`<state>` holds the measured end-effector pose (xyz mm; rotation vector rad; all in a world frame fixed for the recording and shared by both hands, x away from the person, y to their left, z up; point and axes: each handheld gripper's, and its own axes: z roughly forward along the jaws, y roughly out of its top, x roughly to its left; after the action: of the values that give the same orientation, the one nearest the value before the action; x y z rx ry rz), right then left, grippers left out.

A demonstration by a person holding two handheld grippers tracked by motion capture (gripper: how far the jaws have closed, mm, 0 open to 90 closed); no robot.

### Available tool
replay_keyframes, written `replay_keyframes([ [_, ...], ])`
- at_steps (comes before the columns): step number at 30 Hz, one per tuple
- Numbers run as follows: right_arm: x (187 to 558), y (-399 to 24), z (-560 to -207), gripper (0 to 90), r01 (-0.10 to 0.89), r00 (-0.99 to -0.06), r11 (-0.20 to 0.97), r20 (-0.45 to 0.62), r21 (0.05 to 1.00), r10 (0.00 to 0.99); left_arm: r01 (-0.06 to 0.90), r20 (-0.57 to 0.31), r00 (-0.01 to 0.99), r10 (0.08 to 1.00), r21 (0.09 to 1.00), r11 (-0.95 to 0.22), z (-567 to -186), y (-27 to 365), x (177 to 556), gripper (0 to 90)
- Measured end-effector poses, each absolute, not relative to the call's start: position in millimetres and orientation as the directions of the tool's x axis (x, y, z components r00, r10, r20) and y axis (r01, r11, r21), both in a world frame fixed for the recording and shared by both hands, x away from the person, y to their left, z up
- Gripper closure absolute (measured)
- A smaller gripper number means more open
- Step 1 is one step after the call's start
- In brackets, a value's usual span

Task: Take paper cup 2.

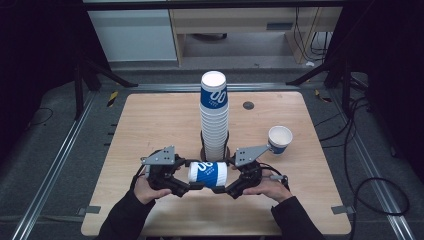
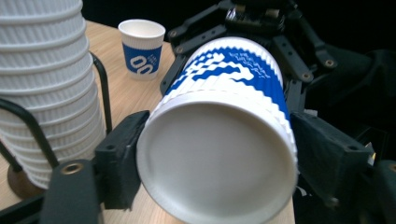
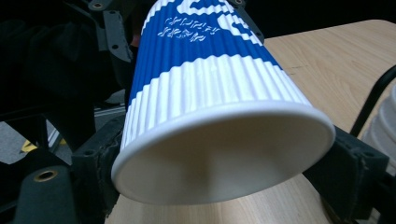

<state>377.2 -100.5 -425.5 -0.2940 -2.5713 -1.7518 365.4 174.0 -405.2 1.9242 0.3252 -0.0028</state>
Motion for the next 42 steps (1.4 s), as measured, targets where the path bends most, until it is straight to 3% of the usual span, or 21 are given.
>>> replay_keyframes([
  [9,379.1,-108.7,-422.3,15.5,0.154,-0.98,0.392,0.089,0.907,0.177,0.223,-0.137,0.959,0.249,0.907,-0.359,-401.2,180.7,367.2,15.7],
  [16,380.9,-107.3,-424.1,15.3,0.133,-0.977,0.514,0.023,0.847,0.214,0.225,-0.099,0.959,0.264,0.834,-0.504,-412.0,178.9,372.2,11.9],
  [23,378.1,-91.1,-432.9,15.2,0.11,-0.986,0.596,0.013,0.795,0.165,0.203,-0.079,0.969,0.233,0.793,-0.574,-420.7,170.8,371.6,11.9],
  [34,375.7,-72.2,-438.8,15.2,0.072,-0.994,0.644,-0.001,0.762,0.112,0.168,-0.058,0.982,0.18,0.707,-0.687,-433.8,157.6,369.5,15.4],
  [38,374.4,-71.3,-437.9,15.1,0.071,-0.994,0.646,-0.003,0.76,0.113,0.156,-0.057,0.985,0.165,0.704,-0.693,-434.2,157.1,368.9,24.0],
  [42,374.8,-71.9,-437.2,14.4,0.066,-0.994,0.639,-0.005,0.766,0.109,0.158,-0.062,0.985,0.161,0.707,-0.69,-433.7,158.1,369.9,25.1],
])
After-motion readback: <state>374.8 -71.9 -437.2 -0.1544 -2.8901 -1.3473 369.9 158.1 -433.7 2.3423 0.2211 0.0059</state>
